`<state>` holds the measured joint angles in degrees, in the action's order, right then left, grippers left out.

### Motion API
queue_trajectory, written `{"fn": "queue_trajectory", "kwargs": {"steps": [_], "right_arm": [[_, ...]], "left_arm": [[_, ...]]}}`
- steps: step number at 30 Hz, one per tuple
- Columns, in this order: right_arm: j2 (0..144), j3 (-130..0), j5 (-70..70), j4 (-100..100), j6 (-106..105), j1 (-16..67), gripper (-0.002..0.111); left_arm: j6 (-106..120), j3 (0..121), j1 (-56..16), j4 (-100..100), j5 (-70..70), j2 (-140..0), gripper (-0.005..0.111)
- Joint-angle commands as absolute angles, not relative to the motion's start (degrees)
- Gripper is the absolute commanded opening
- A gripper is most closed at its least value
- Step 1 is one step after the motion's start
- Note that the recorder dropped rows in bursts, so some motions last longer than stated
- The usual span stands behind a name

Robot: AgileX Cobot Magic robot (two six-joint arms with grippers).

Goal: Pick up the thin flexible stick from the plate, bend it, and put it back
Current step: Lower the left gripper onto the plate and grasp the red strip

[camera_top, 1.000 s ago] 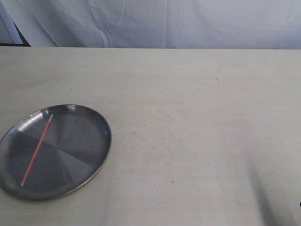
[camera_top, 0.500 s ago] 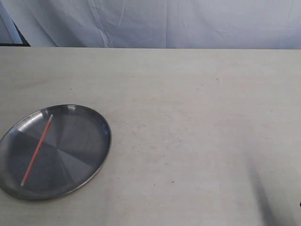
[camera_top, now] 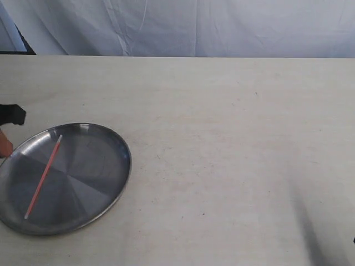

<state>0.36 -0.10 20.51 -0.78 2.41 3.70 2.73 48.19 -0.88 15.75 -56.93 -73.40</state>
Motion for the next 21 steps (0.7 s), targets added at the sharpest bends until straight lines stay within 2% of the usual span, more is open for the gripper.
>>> {"fn": "queue_trajectory", "kwargs": {"steps": [1,3,5,11,21], "right_arm": [[0.0,0.0,20.04,-0.8,2.14,3.32,-0.001],[0.0,0.0,20.17,-0.8,2.14,3.32,-0.001],[0.0,0.0,20.17,-0.8,2.14,3.32,-0.001],[0.0,0.0,20.17,-0.8,2.14,3.32,-0.001],[0.0,0.0,20.17,-0.8,2.14,3.32,-0.001]], "left_arm": [[8.56,48.59,-1.25,18.34,-60.14,-81.01,0.024],[9.61,48.36,-1.25,18.8,-59.6,-83.24,0.035],[8.92,48.16,-1.25,18.57,-58.34,-85.47,0.04],[7.56,48.16,-1.25,17.38,-57.5,-90.84,0.032],[5.41,48.16,-3.99,16.09,-53.08,-97.68,0.04]]}}
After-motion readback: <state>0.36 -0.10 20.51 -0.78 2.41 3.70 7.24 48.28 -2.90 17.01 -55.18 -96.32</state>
